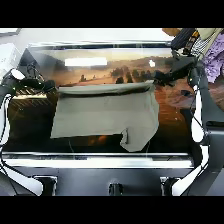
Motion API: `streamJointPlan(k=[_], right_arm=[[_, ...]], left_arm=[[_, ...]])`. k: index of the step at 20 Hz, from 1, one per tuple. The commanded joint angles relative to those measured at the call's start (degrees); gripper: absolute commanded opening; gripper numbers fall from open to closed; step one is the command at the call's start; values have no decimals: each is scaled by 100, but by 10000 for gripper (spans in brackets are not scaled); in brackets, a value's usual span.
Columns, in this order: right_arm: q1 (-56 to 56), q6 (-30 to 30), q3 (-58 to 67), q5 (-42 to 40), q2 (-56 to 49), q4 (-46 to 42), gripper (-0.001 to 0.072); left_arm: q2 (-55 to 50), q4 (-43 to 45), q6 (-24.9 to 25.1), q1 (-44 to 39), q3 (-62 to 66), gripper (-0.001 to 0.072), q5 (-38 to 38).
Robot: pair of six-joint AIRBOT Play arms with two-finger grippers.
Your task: Fold the clothes and pants, and hang the long-sleeved shirts on hangers.
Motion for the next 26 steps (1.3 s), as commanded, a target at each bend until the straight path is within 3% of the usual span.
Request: streamJointPlan(k=[1, 11, 12, 13, 14, 15, 19, 20, 22, 26], right_arm=[[11, 76, -7, -1078, -42, -691, 23], [52, 144, -9, -1403, -614, -380, 36], [107, 144, -9, -1364, -645, -374, 107], [144, 144, -7, -1349, -649, -356, 251], [160, 142, -4, -1388, -614, -308, 398], [157, 24, -7, -1523, -505, -304, 432], [-391, -549, -103, -1753, 450, -179, 431], [-627, -636, -337, -1781, 737, -52, 431], [-1117, -752, -1373, -1816, 1434, 328, 432], [-1392, -1108, -4636, -1316, 3060, 866, 436]], left_arm=[[-66, 31, -190, -22, -13, 11, -772], [-522, 37, -334, -85, -17, 16, -772], [-522, 35, -337, -94, -13, 84, -756], [-505, 15, -382, -92, 4, 282, -758], [-437, 20, -422, -72, 4, 531, -767], [-326, 39, -420, -20, 4, 651, -804], [389, 313, -20, 479, -37, 663, -1676], [632, 63, -127, 726, -249, 663, -1668], [1172, -52, -26, 1130, -964, 663, -1602], [2354, -262, 37, 1744, -3053, 663, -1261]])
